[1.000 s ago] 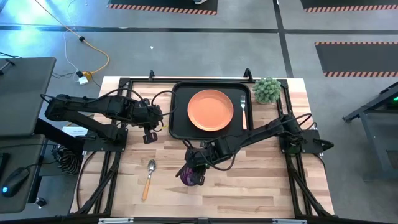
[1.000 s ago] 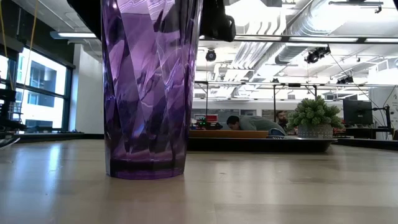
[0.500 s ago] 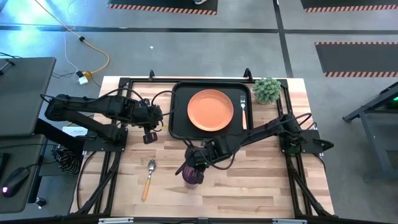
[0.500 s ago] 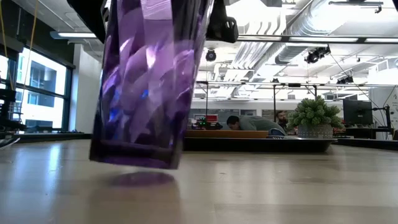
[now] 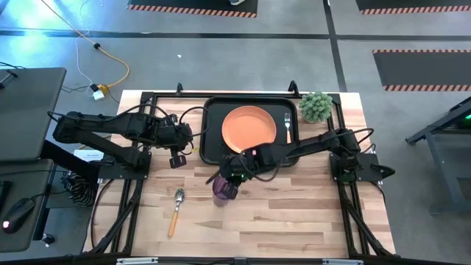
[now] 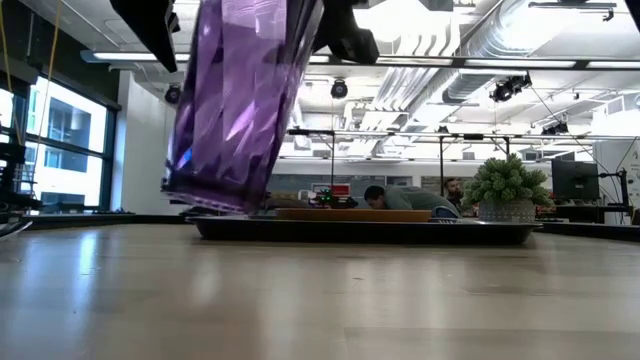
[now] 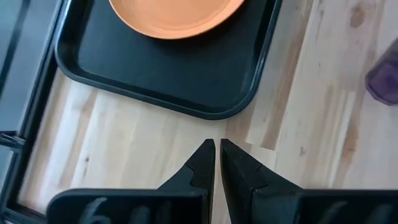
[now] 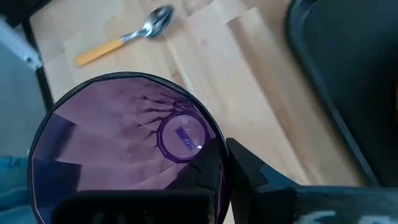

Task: Pick and place plate/cup/fork/spoon on tray
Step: Put the violet cup on the black serving tray

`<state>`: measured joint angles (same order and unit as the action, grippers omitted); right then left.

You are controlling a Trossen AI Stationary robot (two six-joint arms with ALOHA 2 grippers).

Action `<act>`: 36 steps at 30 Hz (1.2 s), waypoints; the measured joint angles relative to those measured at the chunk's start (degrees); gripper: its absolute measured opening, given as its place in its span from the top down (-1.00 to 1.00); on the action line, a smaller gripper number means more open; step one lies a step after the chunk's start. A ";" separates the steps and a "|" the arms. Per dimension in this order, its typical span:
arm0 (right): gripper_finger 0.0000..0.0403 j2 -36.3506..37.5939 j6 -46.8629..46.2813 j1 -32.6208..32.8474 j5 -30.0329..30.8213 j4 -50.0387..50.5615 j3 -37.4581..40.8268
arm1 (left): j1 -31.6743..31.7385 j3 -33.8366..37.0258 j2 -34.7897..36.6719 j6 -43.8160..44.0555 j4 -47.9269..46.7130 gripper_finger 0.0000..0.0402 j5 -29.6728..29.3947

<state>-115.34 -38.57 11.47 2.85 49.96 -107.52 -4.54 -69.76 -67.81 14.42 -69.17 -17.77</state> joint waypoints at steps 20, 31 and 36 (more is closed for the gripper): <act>1.00 0.40 14.16 -17.23 1.60 17.50 -15.12 | 16.13 0.00 0.02 -8.62 1.56 0.92 -2.87; 1.00 0.40 24.48 -25.47 1.53 19.40 -19.61 | 26.58 0.00 -0.26 -16.12 7.51 0.72 2.32; 1.00 0.40 28.63 -28.78 1.70 19.31 -19.61 | 31.29 0.00 -0.26 -11.47 18.36 0.54 2.71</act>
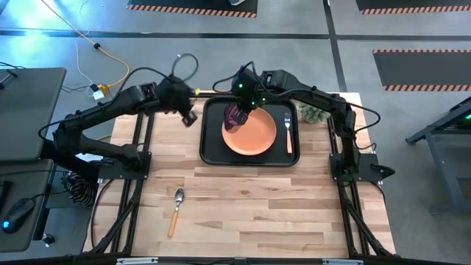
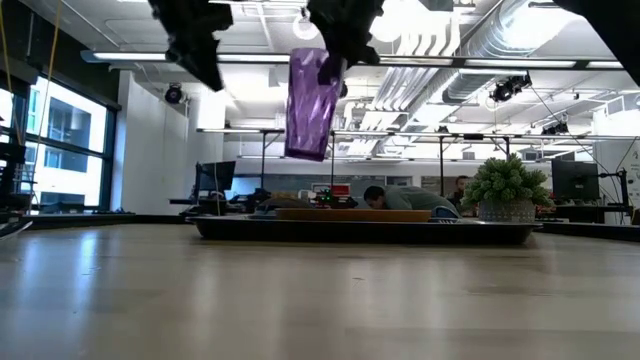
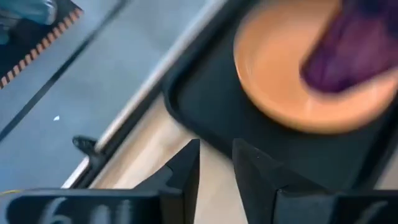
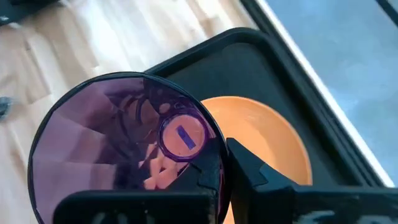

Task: Pick and place plate/cup/fork/spoon on tray
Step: Put the violet cup on the black serving tray

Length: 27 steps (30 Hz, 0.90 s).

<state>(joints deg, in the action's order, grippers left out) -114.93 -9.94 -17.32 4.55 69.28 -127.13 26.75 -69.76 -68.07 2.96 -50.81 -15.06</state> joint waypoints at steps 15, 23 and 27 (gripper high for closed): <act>1.00 -0.02 4.97 -6.55 2.85 -3.02 0.00 | 9.05 -0.87 0.04 17.86 23.25 0.47 17.64; 1.00 -0.02 7.34 -7.87 4.10 -8.77 0.00 | 9.45 -5.61 -0.86 15.88 24.88 0.47 18.52; 1.00 -0.02 7.02 -7.83 3.76 -12.03 0.00 | 9.52 -9.35 -1.94 14.47 23.64 0.47 17.25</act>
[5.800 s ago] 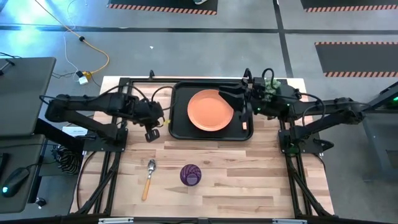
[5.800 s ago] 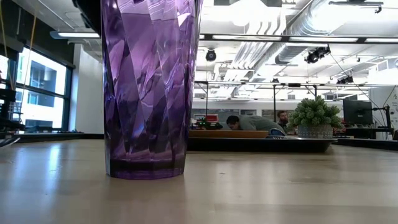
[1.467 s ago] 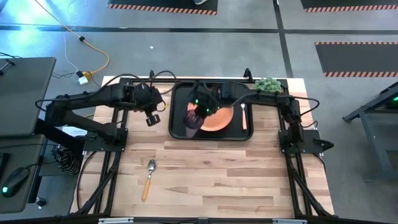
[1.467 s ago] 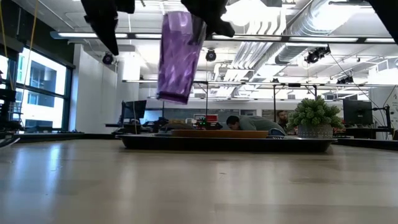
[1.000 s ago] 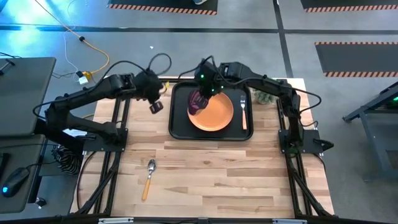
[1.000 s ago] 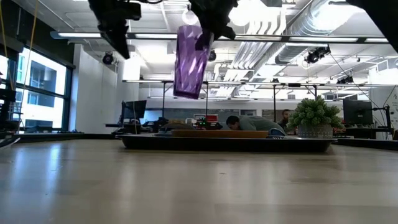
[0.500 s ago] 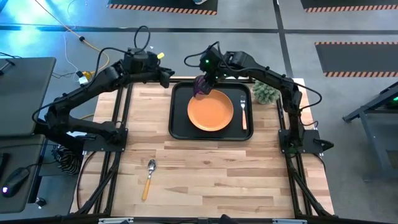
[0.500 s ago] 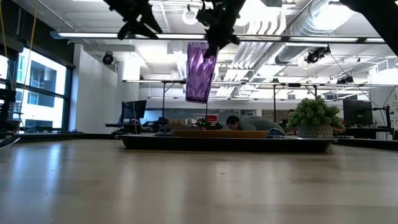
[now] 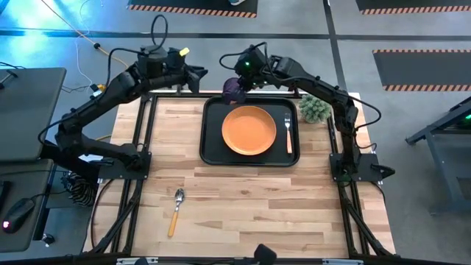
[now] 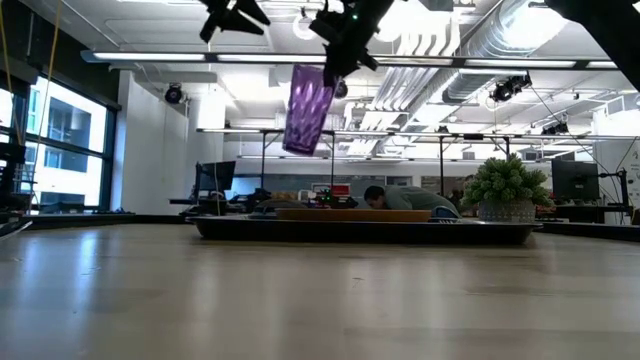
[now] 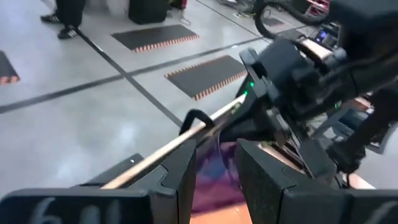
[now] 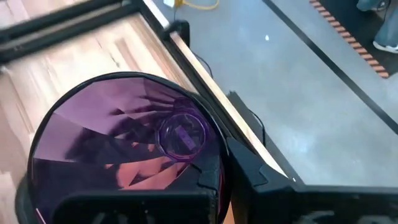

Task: Pick and place plate/cup/fork/spoon on tray
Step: Put the violet cup on the black serving tray

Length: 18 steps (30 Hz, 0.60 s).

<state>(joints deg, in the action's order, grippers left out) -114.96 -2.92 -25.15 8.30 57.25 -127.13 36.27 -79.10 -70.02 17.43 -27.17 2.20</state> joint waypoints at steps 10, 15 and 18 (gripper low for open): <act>1.00 -0.02 -6.91 1.21 0.74 -0.70 0.00 | -1.34 -2.15 -4.89 0.45 -7.93 0.47 -0.97; 1.00 -0.31 -8.01 2.25 2.30 0.92 0.38 | -3.01 -2.09 -8.28 0.43 -9.53 0.47 -0.96; 1.00 -0.97 -9.64 2.32 2.46 4.24 0.50 | -4.11 -2.11 -9.58 0.42 -9.75 0.47 -0.96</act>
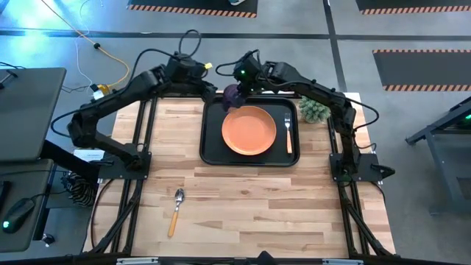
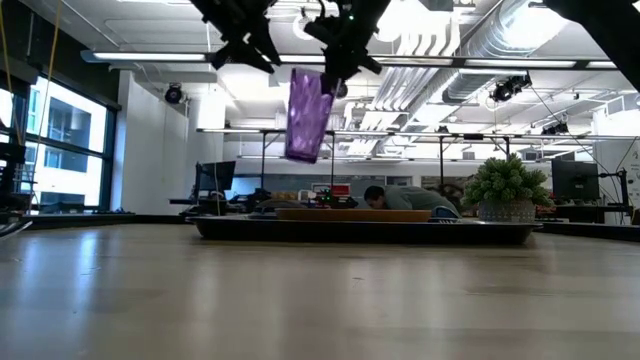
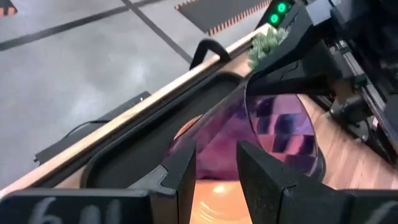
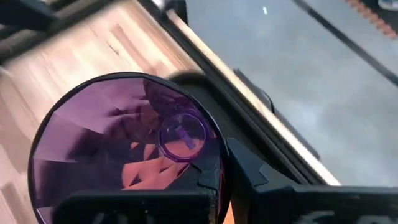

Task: Pick and place plate/cup/fork/spoon on tray
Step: Put the violet cup on the black serving tray

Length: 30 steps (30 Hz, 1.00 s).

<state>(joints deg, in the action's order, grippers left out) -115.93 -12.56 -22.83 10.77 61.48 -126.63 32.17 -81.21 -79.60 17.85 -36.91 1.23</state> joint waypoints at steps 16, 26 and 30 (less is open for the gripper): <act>1.00 -1.19 -8.20 1.91 0.02 3.44 0.04 | -6.22 0.00 -1.24 0.26 -0.98 0.47 0.14; 1.00 -1.19 -12.94 4.71 0.55 1.43 0.04 | -6.80 0.00 -1.61 6.15 -2.46 0.47 -0.74; 1.00 -1.19 -14.35 5.23 0.58 0.91 0.04 | -6.74 0.00 -2.95 7.50 -3.60 0.47 -1.22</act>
<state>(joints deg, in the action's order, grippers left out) -117.12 -26.91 -17.60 11.34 62.39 -126.58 25.43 -81.21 -82.55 25.34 -40.52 0.02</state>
